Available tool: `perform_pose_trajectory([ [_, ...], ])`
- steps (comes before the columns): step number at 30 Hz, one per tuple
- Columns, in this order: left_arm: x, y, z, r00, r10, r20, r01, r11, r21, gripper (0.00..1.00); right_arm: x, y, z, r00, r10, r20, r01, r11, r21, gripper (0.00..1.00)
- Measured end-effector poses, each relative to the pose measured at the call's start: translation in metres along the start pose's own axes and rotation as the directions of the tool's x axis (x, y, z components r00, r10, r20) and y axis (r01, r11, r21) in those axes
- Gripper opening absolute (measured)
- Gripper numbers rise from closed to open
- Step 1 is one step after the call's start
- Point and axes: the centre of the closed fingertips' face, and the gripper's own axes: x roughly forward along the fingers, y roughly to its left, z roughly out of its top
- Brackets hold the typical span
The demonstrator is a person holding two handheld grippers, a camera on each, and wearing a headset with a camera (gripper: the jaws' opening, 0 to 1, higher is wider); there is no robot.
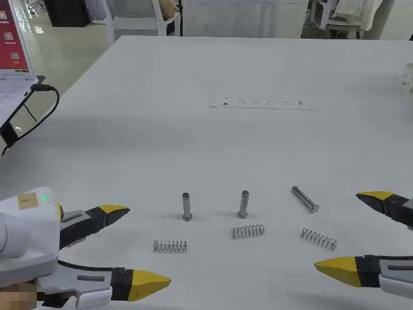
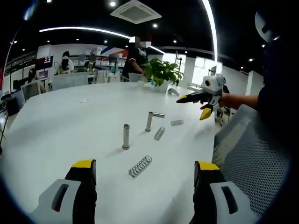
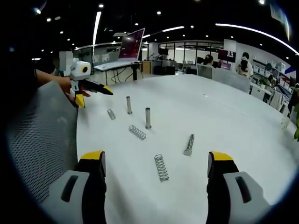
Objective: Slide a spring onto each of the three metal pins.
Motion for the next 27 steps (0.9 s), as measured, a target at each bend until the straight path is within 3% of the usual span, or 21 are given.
perform_pose_trajectory([
  [27, 0.0009, -0.0007, -0.001, 1.0, -0.005, -0.001, 0.005, 1.0, -0.001, 0.74, -0.0006, 0.0036, -0.0007, 0.9999, 0.006, -0.011, -0.006, 1.0, 0.008, 0.89],
])
